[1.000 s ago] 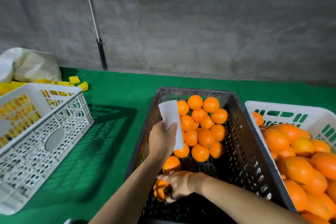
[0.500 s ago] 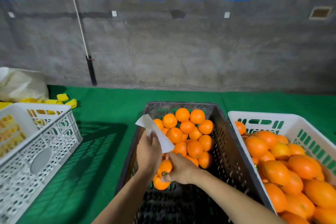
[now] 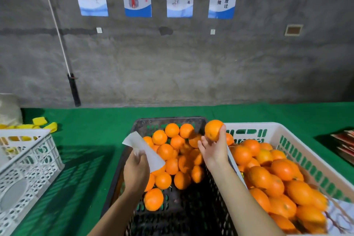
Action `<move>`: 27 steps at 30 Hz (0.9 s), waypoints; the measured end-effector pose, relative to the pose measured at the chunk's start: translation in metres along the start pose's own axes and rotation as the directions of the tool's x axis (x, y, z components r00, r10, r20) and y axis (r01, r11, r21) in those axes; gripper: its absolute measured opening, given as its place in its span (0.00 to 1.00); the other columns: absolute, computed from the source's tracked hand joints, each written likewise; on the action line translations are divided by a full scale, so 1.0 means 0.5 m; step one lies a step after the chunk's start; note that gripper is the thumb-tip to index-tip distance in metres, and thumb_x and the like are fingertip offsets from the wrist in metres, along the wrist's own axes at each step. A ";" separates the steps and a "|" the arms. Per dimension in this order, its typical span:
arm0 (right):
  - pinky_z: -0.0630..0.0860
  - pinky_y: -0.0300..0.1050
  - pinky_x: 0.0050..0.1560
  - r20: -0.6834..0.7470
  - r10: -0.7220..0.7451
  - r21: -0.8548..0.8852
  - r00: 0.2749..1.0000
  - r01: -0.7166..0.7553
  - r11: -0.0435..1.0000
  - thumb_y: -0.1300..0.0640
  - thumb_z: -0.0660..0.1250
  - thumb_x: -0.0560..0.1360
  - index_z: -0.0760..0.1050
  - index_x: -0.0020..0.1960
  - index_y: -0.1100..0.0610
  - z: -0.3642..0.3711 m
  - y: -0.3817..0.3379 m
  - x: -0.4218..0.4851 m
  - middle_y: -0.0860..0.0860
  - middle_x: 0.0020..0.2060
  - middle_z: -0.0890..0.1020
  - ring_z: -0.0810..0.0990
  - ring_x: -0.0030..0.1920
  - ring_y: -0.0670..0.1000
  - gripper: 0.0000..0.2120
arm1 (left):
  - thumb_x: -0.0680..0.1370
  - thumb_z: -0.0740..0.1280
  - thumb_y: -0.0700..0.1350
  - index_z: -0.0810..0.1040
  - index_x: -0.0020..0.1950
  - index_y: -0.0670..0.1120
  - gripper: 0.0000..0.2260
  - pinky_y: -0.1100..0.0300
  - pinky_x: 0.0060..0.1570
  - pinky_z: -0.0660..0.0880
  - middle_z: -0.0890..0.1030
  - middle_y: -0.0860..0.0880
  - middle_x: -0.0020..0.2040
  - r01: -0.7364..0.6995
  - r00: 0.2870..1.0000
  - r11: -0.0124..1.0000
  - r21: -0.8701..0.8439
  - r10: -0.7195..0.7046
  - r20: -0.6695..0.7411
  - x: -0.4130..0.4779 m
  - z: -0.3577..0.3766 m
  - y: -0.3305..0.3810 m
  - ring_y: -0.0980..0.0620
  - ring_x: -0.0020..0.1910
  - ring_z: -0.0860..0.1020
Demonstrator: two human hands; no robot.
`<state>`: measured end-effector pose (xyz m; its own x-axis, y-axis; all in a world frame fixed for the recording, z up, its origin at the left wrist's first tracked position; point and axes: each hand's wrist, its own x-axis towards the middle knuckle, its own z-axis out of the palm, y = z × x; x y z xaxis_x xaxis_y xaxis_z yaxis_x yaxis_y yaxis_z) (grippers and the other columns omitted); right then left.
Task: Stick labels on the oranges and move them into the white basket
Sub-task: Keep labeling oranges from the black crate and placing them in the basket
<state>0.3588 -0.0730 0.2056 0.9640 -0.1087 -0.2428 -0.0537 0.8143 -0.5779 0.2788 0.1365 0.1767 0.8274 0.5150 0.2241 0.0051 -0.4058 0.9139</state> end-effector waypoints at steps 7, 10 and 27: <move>0.70 0.53 0.64 -0.129 0.005 0.407 0.992 0.049 0.912 0.29 0.54 0.78 0.64 0.75 0.63 -0.030 -0.061 0.020 0.56 0.69 0.72 0.69 0.73 0.57 0.42 | 0.83 0.60 0.48 0.58 0.38 0.45 0.17 0.51 0.36 0.55 0.59 0.46 0.32 -0.028 0.993 0.999 -0.029 0.031 0.112 -0.004 0.001 0.000 0.50 0.33 0.57; 0.71 0.54 0.62 -0.132 -0.061 0.384 0.989 0.108 0.917 0.29 0.53 0.78 0.62 0.77 0.60 -0.033 -0.062 0.028 0.56 0.68 0.74 0.72 0.71 0.59 0.41 | 0.83 0.61 0.48 0.58 0.38 0.45 0.18 0.52 0.35 0.55 0.59 0.46 0.31 -0.031 0.988 0.999 -0.038 0.036 0.149 -0.003 0.002 -0.001 0.50 0.32 0.57; 0.73 0.42 0.56 0.354 0.224 -0.822 0.908 0.188 0.537 0.31 0.63 0.76 0.80 0.57 0.39 0.008 0.048 -0.034 0.39 0.55 0.83 0.80 0.57 0.40 0.18 | 0.75 0.65 0.39 0.81 0.55 0.46 0.11 0.50 0.41 0.79 0.84 0.45 0.52 0.364 0.911 0.777 -0.514 -0.183 0.368 0.013 -0.006 0.017 0.42 0.51 0.82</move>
<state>0.3423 -0.0493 0.1989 0.9555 0.2854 -0.0740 -0.0616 -0.0522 -0.9967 0.2823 0.1387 0.1870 0.9602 0.2654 -0.0875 0.0160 0.2603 0.9654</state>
